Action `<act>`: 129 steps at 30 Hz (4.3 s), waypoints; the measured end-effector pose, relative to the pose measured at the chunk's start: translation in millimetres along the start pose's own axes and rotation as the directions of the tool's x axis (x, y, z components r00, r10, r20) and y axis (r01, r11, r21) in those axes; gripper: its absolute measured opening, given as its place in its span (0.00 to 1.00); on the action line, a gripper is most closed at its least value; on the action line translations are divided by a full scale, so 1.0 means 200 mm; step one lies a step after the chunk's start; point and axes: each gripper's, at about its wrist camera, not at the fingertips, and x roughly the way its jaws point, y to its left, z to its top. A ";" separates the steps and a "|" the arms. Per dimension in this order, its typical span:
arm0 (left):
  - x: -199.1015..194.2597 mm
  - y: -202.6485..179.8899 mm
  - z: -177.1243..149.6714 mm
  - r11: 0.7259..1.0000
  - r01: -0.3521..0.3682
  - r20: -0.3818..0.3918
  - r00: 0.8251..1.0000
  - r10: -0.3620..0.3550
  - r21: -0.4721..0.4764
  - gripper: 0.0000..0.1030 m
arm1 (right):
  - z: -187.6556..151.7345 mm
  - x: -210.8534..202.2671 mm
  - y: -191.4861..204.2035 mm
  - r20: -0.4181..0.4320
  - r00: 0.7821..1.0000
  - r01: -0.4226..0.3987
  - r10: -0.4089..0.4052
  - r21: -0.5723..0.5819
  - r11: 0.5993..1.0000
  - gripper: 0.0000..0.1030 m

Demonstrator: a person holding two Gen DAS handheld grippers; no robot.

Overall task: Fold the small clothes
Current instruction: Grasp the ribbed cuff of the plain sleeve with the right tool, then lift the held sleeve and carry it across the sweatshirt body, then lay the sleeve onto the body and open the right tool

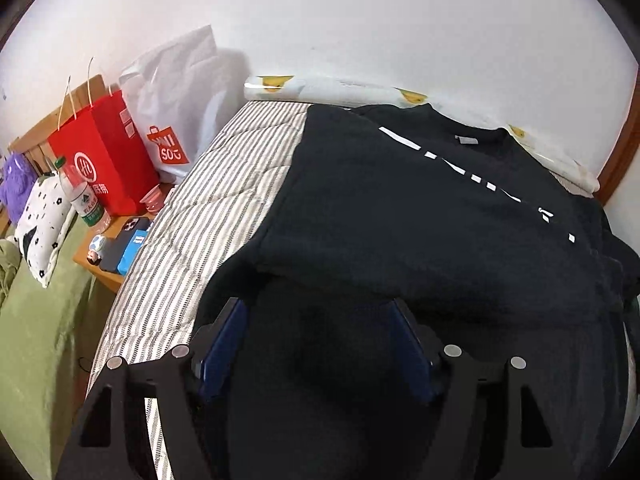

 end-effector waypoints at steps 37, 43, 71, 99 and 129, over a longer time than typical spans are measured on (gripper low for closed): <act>-0.02 -0.06 0.01 1.000 -0.012 -0.007 1.000 0.012 -0.006 0.68 | 0.16 0.27 -0.22 0.010 0.991 -0.134 0.137 0.271 0.953 0.60; -0.02 -0.03 0.01 1.000 0.000 -0.007 1.000 0.000 -0.011 0.68 | 0.21 0.20 -0.12 0.070 0.992 -0.117 0.106 0.171 0.978 0.05; -0.24 0.29 -0.02 0.989 0.135 0.063 0.989 -0.131 -0.067 0.69 | 0.88 -1.21 1.04 0.379 0.821 -0.354 0.427 -0.249 0.901 0.05; 0.05 0.56 0.10 0.986 0.153 0.067 0.987 -0.148 -0.067 0.69 | 0.26 -0.26 3.10 -0.216 0.722 -0.677 0.657 -0.416 0.607 0.27; 0.28 0.05 0.43 0.916 0.391 0.034 0.921 -0.389 -0.089 0.67 | 0.34 0.03 1.48 0.075 0.965 -0.206 0.253 -0.385 0.900 0.63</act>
